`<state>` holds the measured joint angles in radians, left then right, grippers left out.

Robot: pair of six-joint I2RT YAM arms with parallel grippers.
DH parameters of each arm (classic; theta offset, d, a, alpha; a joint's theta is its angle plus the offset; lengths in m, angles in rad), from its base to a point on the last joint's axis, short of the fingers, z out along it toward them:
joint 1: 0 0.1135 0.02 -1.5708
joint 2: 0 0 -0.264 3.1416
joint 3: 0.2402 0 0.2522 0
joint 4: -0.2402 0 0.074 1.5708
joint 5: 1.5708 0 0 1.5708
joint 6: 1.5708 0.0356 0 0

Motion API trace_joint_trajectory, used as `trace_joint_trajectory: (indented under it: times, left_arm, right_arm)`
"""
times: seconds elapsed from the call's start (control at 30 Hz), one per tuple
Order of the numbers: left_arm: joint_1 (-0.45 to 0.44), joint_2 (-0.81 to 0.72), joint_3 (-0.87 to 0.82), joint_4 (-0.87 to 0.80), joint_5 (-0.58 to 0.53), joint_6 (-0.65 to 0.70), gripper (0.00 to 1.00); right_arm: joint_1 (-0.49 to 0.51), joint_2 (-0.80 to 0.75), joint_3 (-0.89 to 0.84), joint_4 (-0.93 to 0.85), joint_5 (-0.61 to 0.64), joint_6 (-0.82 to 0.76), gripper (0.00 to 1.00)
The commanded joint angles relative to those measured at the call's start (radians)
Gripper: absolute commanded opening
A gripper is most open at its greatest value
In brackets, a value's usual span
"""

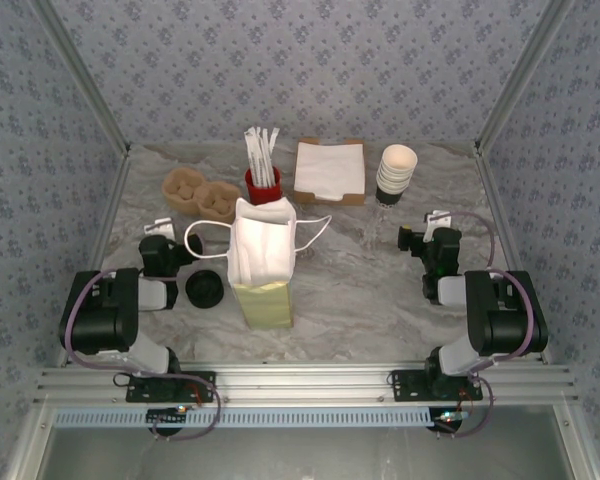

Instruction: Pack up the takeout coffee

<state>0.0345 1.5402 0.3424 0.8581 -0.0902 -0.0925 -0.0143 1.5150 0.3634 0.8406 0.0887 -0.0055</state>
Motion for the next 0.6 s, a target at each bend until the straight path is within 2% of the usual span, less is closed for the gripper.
trace_joint_trajectory:
  times: [0.0,0.57]
  left_arm:
    - [-0.012,-0.007,0.041,0.01,-0.031,0.027,0.99]
    - [-0.019,-0.005,0.062,-0.024,0.021,0.06,0.99]
  right_arm:
    - [-0.006,0.006,0.016,-0.013,0.005,-0.004,1.0]
    - [-0.007,0.006,0.016,-0.013,0.006,-0.004,1.0]
